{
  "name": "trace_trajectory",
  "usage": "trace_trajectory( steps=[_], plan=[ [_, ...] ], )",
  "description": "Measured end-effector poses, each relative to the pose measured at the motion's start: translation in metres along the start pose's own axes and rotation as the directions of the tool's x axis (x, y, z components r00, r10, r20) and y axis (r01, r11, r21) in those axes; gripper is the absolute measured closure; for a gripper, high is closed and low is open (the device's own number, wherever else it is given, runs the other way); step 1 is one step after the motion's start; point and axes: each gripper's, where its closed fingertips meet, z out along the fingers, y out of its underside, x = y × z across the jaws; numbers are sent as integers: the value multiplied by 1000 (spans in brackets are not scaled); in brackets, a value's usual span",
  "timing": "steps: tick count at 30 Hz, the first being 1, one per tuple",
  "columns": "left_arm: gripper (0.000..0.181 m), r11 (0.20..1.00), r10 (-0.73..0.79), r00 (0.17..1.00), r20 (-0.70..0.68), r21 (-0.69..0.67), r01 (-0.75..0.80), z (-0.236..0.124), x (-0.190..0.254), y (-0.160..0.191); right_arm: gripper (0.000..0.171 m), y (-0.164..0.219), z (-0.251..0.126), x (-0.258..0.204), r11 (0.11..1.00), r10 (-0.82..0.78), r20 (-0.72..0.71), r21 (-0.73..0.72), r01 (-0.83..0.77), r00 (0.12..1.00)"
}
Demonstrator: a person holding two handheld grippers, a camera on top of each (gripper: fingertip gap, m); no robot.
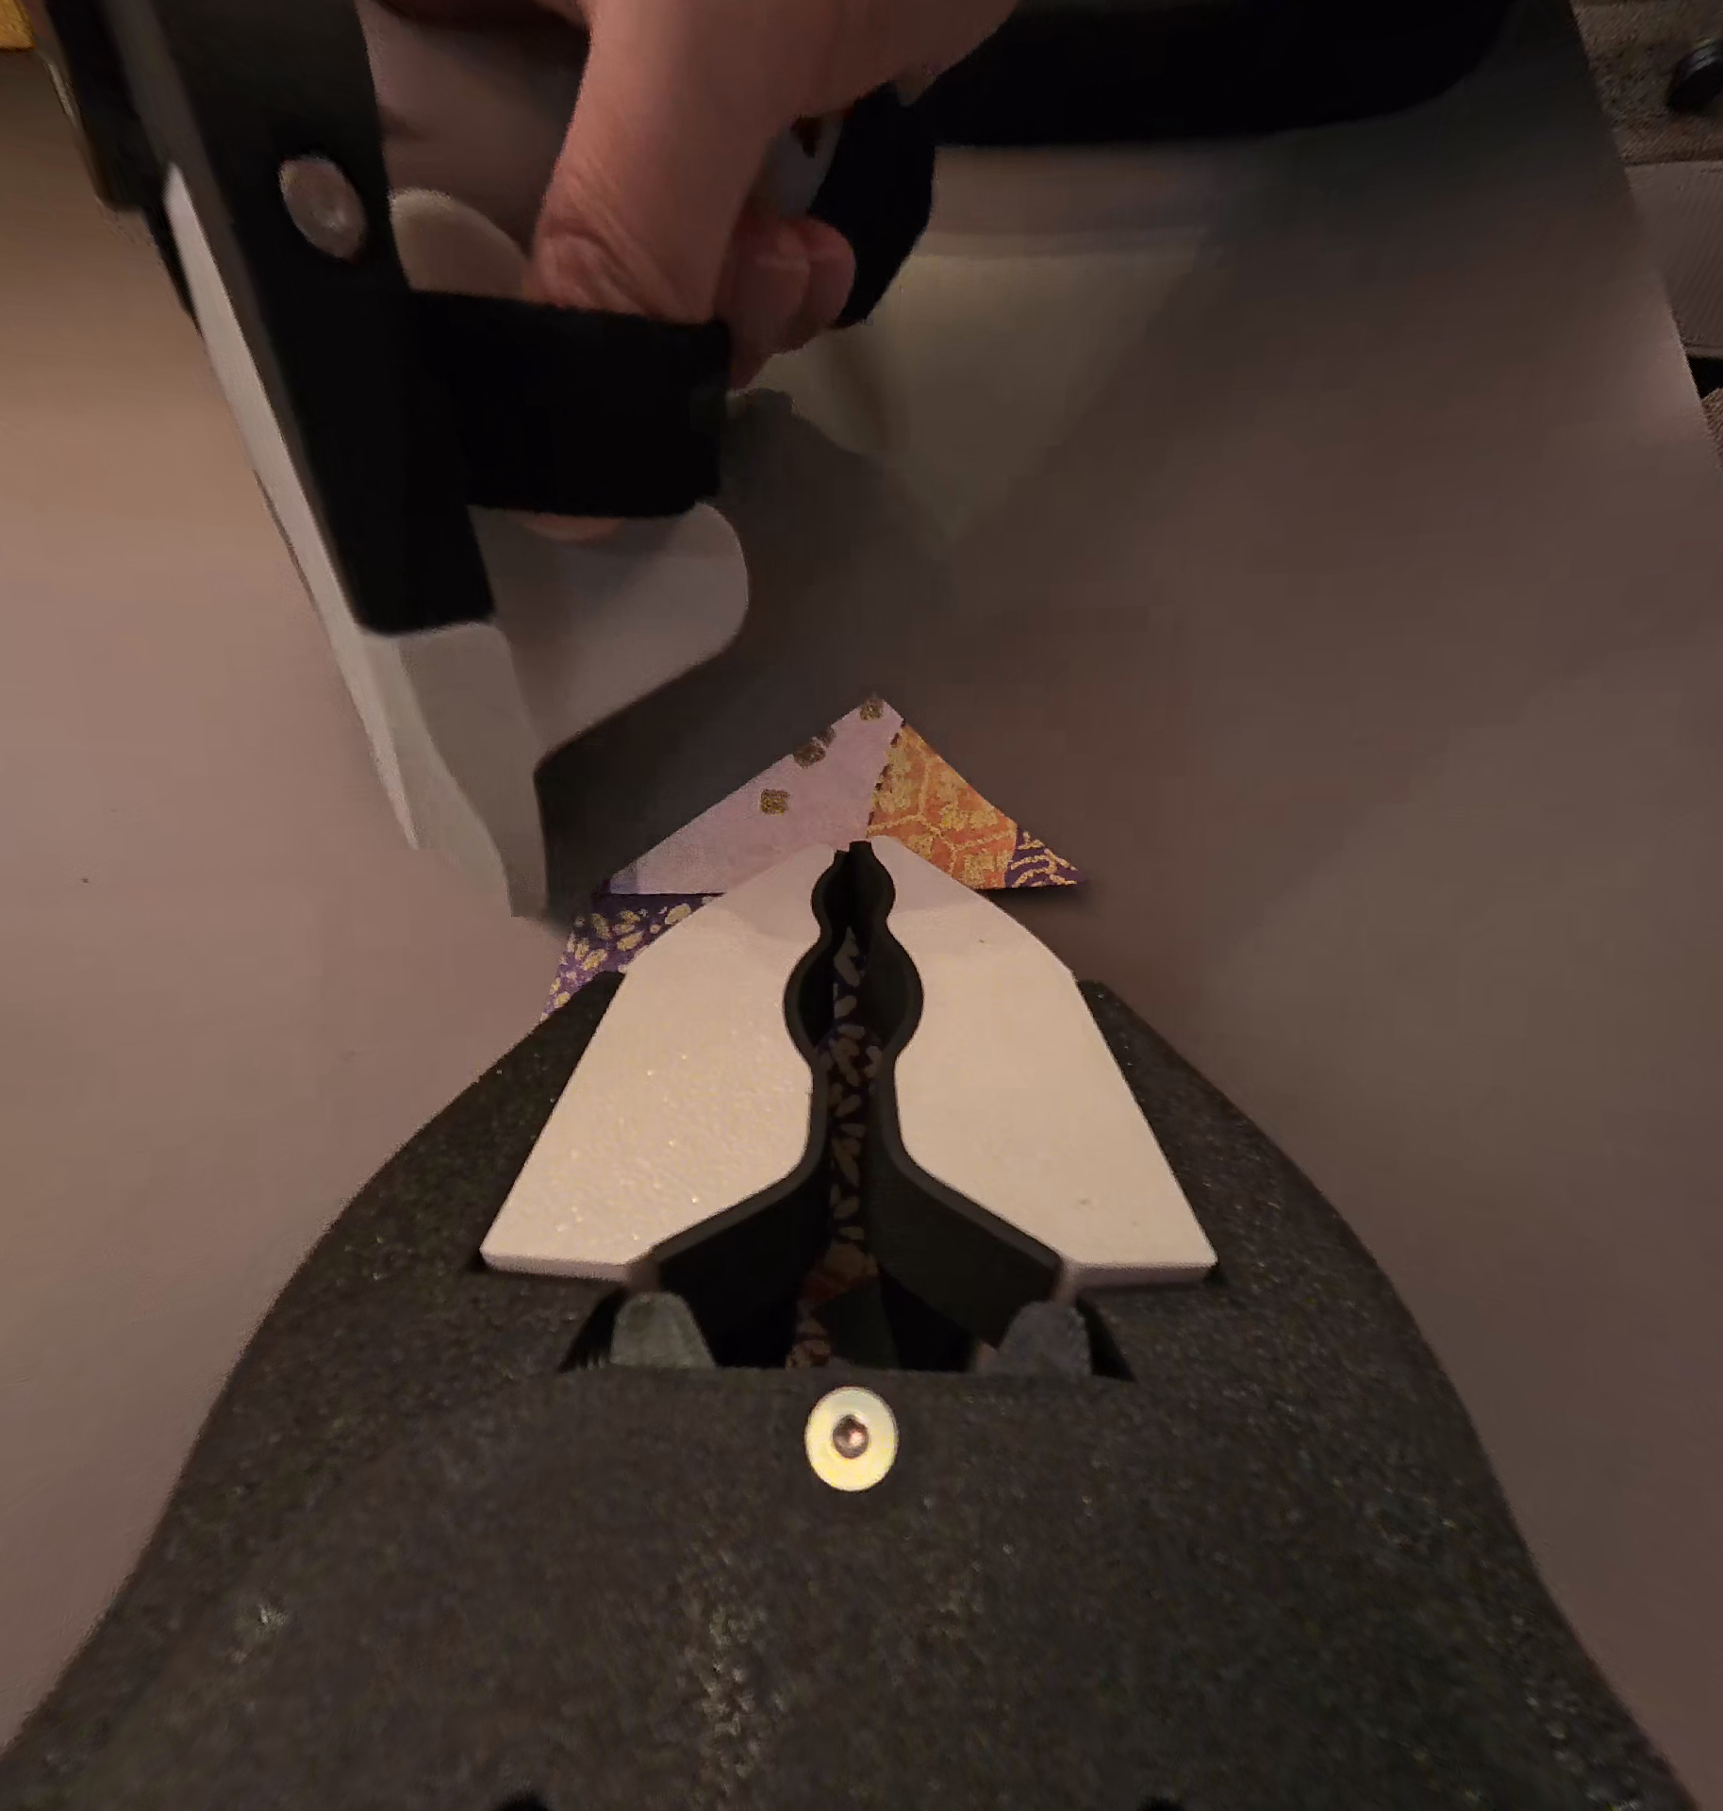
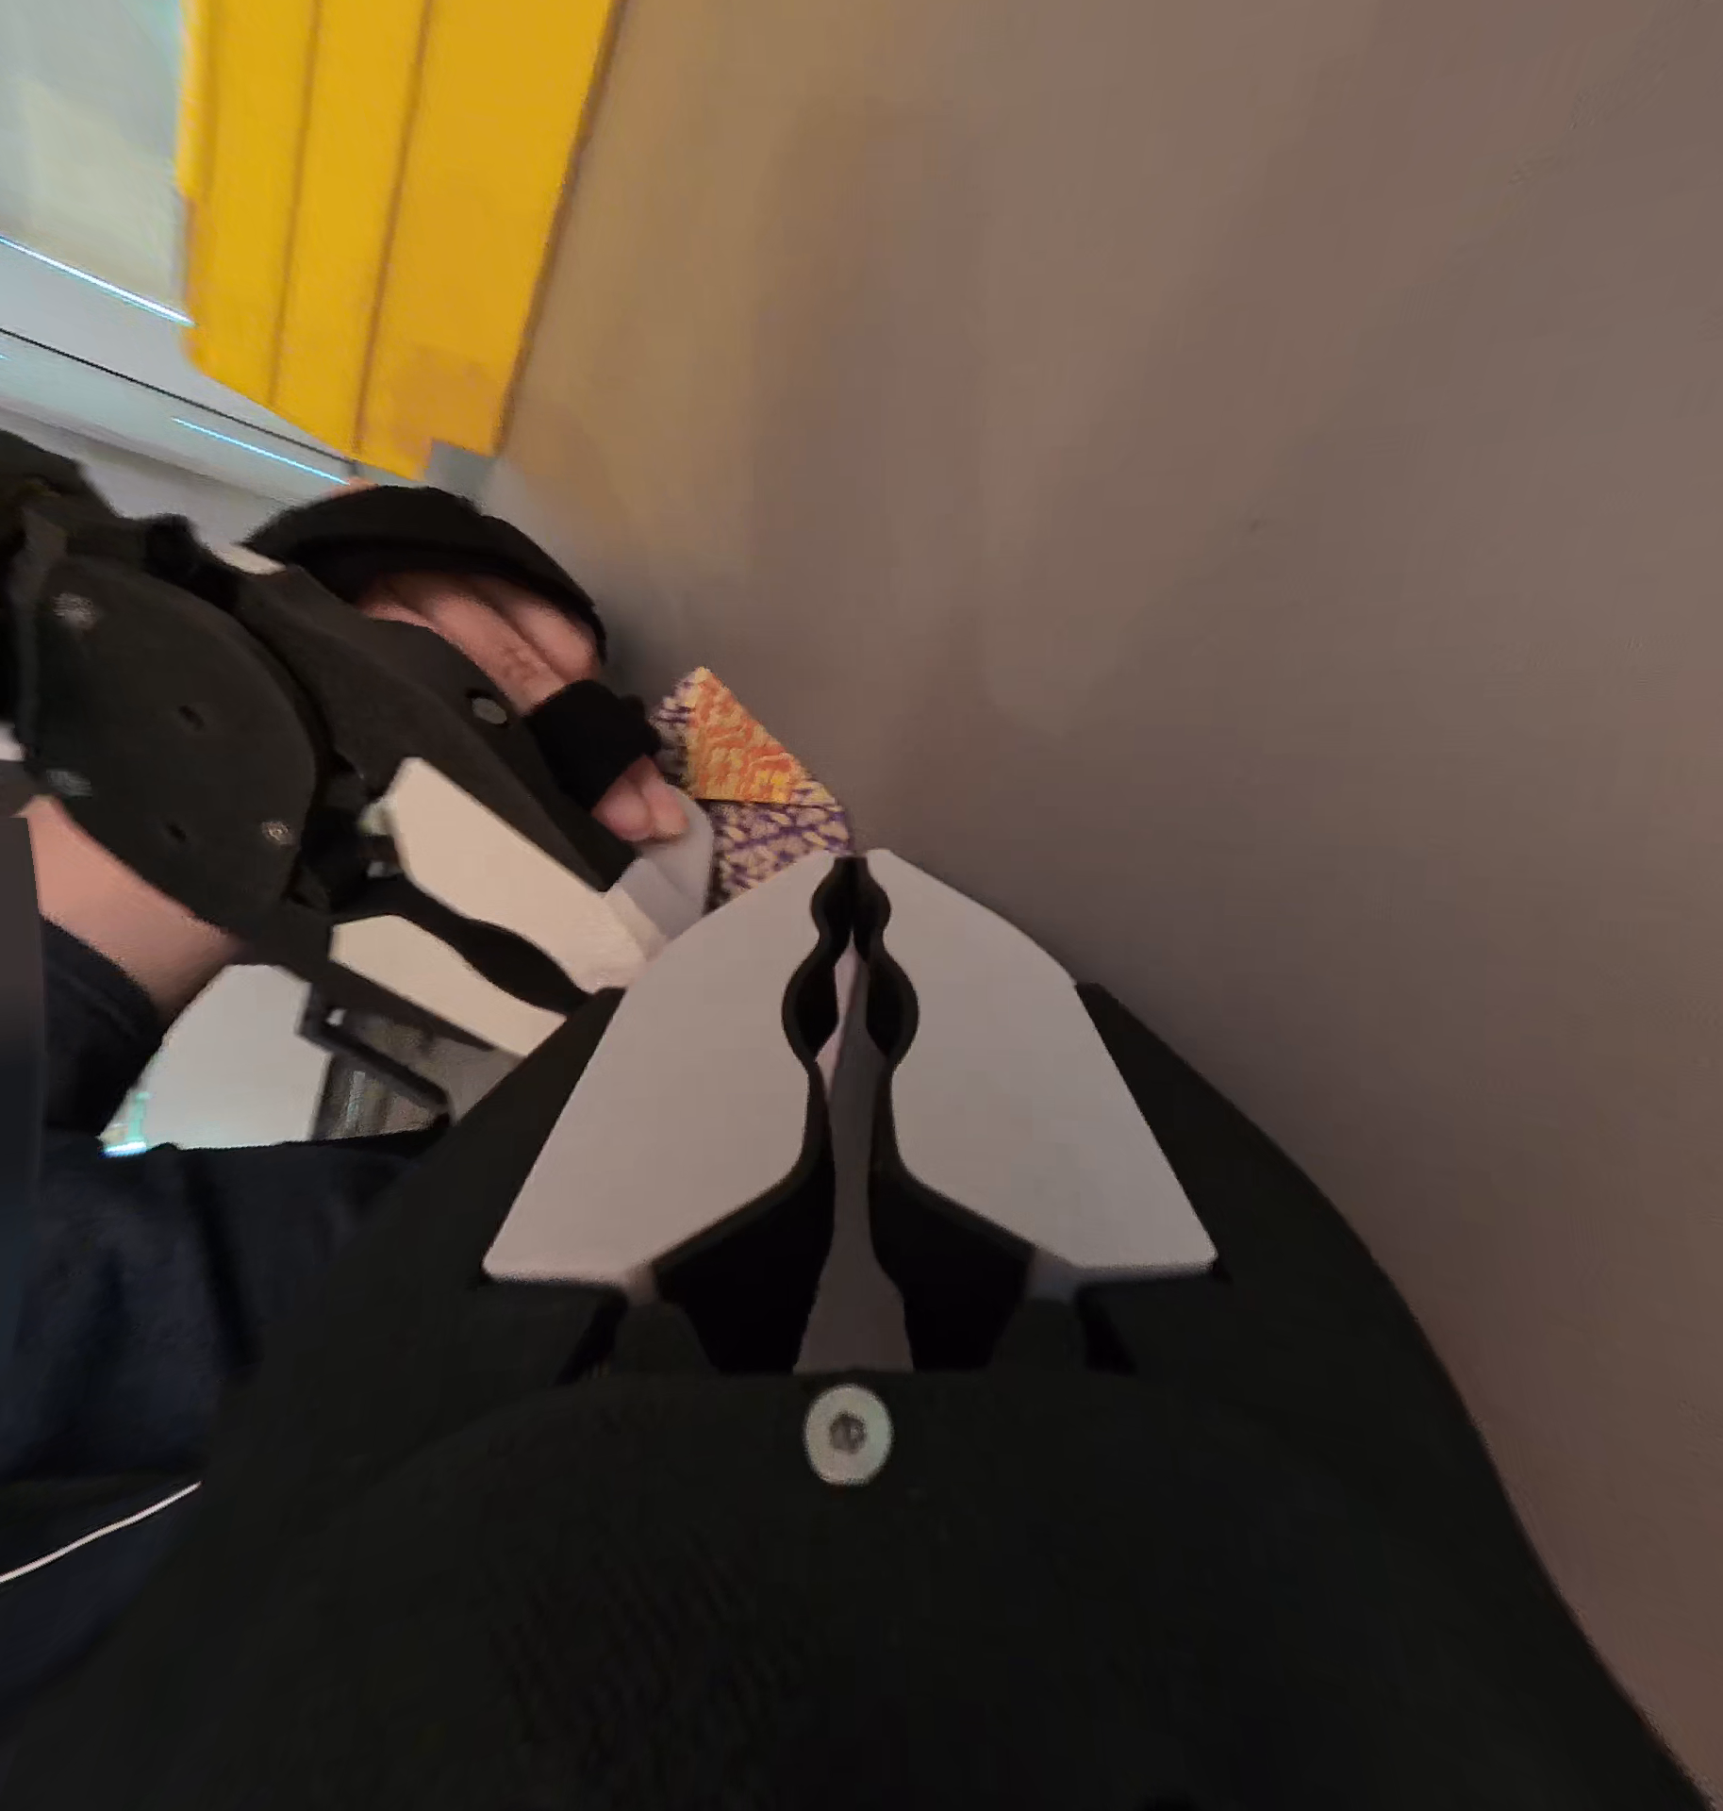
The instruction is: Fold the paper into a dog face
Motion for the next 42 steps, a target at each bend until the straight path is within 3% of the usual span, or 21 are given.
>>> trace_trajectory(
  steps=[1,3,7,9,13,18,21,25,27,42],
  plan=[
    [181,1000,0,1000,1,-1,0,0,0,0,170,-3,-4,-8,1000,18,53,22,-20,998],
    [181,1000,-1,1000,1,-2,1,0,0,0,170,-1,-7,-16,999,42,100,12,-44,994],
    [180,1000,1,1000,-4,-5,-1,0,0,0,169,17,9,-8,995,-6,10,-99,7,1000],
    [180,1000,7,1000,0,-10,-7,0,0,0,169,12,11,-8,996,0,10,-85,1,1000],
    [181,1000,4,1000,2,-9,-4,0,0,0,170,-5,2,9,995,-96,-124,-18,95,988],
    [181,1000,-11,1000,1,15,11,0,0,0,170,24,-12,-26,1000,-4,77,-14,5,997],
    [181,1000,-15,1000,-2,20,15,0,0,0,170,55,-13,-19,996,-10,-3,-87,10,1000],
    [181,1000,-19,1000,-5,12,19,0,-1,0,170,61,-16,-26,997,0,12,-74,1,1000],
    [181,1000,-12,1000,6,6,12,0,-1,0,168,72,-16,-23,992,-43,-52,-119,36,998],
    [181,1000,-6,999,44,-14,6,0,-1,0,170,75,-21,-23,982,-126,-208,-163,92,970]
  ],
)
